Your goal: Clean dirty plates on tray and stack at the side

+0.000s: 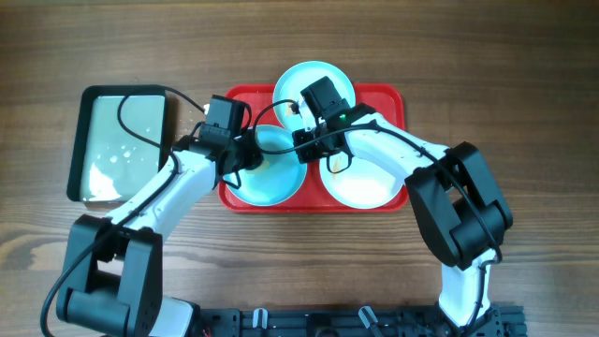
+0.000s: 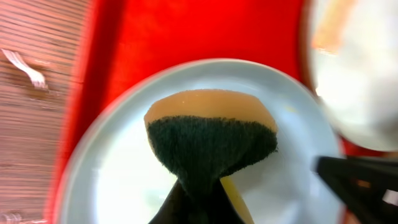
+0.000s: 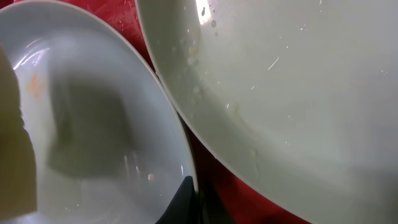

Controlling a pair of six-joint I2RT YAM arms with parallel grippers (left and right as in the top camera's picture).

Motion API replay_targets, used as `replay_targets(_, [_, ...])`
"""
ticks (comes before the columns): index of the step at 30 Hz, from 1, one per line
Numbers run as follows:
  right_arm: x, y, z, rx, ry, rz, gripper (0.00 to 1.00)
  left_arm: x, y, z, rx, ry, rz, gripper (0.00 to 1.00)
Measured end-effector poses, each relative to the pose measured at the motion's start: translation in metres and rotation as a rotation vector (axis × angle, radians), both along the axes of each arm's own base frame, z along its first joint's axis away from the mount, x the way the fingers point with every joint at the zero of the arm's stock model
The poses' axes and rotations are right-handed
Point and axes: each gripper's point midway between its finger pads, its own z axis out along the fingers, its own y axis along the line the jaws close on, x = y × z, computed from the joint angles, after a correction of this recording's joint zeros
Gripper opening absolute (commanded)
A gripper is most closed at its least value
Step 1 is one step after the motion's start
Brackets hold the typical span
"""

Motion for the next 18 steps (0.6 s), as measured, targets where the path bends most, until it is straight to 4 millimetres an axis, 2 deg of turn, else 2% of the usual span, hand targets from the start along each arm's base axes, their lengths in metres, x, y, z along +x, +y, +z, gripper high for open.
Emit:
replay_targets(2, [0.000, 0.000, 0.000, -0.001, -0.001, -0.001, 0.04, 0.000, -0.010, -0.003, -0.045, 0.012, -0.007, 0.04])
replay_targets(6, [0.000, 0.000, 0.000, -0.002, 0.000, -0.001, 0.04, -0.005, -0.017, -0.030, -0.064, 0.083, -0.012, 0.04])
replay_targets(10, [0.000, 0.000, 0.000, -0.003, -0.001, -0.001, 0.04, -0.001, -0.013, -0.034, -0.032, 0.080, 0.001, 0.04])
replay_targets(18, [0.000, 0.000, 0.000, -0.002, 0.000, 0.000, 0.04, 0.014, 0.032, -0.032, 0.256, -0.008, 0.053, 0.04])
